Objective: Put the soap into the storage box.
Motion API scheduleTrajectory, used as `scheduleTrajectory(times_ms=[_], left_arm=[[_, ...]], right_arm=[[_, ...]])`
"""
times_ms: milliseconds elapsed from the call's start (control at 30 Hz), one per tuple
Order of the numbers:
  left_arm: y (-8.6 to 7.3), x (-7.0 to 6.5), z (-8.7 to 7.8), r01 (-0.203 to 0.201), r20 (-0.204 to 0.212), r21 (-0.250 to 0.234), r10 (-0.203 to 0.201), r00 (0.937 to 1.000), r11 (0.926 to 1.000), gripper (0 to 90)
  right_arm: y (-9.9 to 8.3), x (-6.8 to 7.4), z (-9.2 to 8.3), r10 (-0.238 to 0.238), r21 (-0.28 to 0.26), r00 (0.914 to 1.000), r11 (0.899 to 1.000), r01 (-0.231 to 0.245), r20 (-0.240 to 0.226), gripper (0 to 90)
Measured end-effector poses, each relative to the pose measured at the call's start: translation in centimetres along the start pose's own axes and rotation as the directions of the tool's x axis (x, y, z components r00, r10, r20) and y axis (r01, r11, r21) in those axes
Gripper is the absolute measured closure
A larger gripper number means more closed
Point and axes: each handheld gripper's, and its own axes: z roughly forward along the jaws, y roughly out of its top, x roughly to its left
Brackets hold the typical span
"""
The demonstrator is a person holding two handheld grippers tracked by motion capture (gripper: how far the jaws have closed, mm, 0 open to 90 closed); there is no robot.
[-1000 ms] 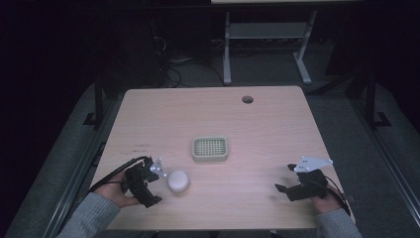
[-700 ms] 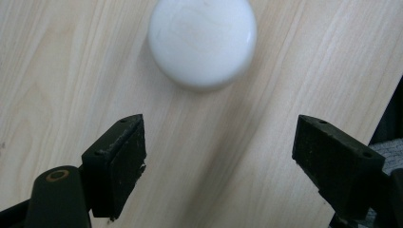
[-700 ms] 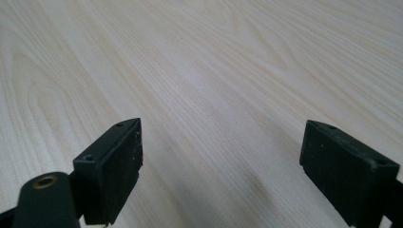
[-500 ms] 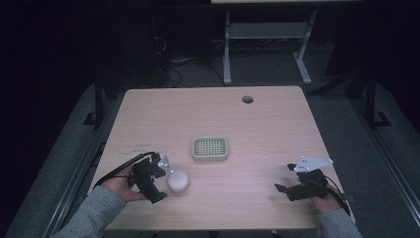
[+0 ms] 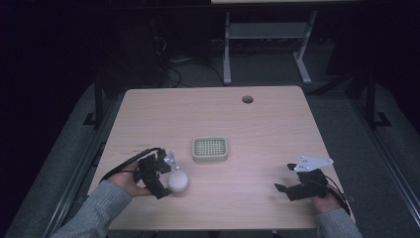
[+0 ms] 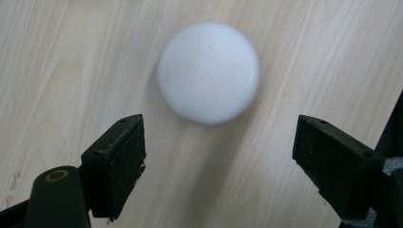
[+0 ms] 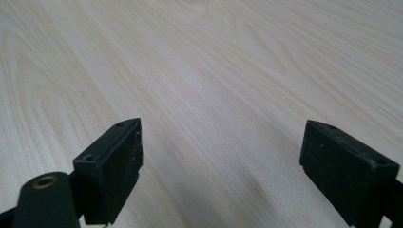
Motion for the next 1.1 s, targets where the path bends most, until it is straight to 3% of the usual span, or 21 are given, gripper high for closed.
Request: scheduleTrajectory(times_ms=[1100], left_arm=[[2.7,1.4,3.0,-0.025,0.046,0.059,0.022,0.9987,0.9979,18.1]], right_arm=[[0.1,-0.1,-0.1,0.003,-0.009,1.0000,1.000,-0.003,-0.005,13.6]])
